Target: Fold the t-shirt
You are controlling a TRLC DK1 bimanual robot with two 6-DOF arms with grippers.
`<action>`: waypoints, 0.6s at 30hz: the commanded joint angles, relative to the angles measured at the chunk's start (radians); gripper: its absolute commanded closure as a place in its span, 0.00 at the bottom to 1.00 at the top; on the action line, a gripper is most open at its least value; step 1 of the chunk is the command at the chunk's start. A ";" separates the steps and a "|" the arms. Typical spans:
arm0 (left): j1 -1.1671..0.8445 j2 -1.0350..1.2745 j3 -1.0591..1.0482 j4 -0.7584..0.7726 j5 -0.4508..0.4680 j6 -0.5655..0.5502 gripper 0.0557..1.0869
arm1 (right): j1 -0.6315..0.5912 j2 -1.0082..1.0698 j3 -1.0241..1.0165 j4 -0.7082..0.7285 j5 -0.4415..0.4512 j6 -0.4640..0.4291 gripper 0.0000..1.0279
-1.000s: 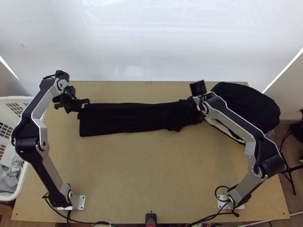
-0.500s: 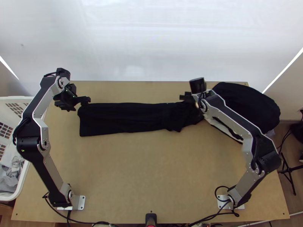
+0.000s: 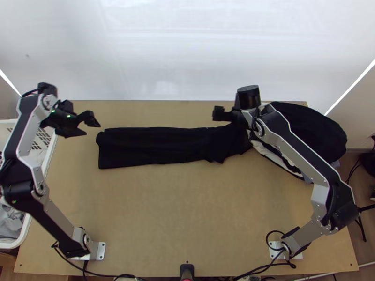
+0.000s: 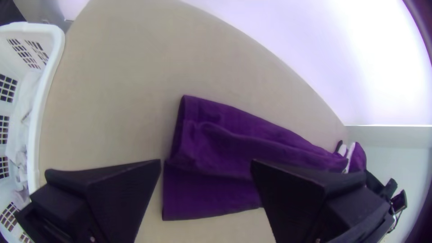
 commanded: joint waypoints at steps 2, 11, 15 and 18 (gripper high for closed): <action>0.116 -0.101 -0.191 0.060 0.156 0.078 0.05 | 0.024 0.079 0.108 -0.136 -0.464 0.138 0.03; 0.191 -0.063 -0.355 0.206 0.339 0.199 0.05 | 0.009 0.168 0.195 -0.137 -0.632 0.222 0.03; 0.223 -0.017 -0.372 0.239 0.359 0.213 0.05 | 0.007 0.179 0.194 -0.139 -0.632 0.220 0.03; 0.233 0.003 -0.377 0.264 0.366 0.215 0.05 | 0.007 0.185 0.191 -0.142 -0.631 0.220 0.03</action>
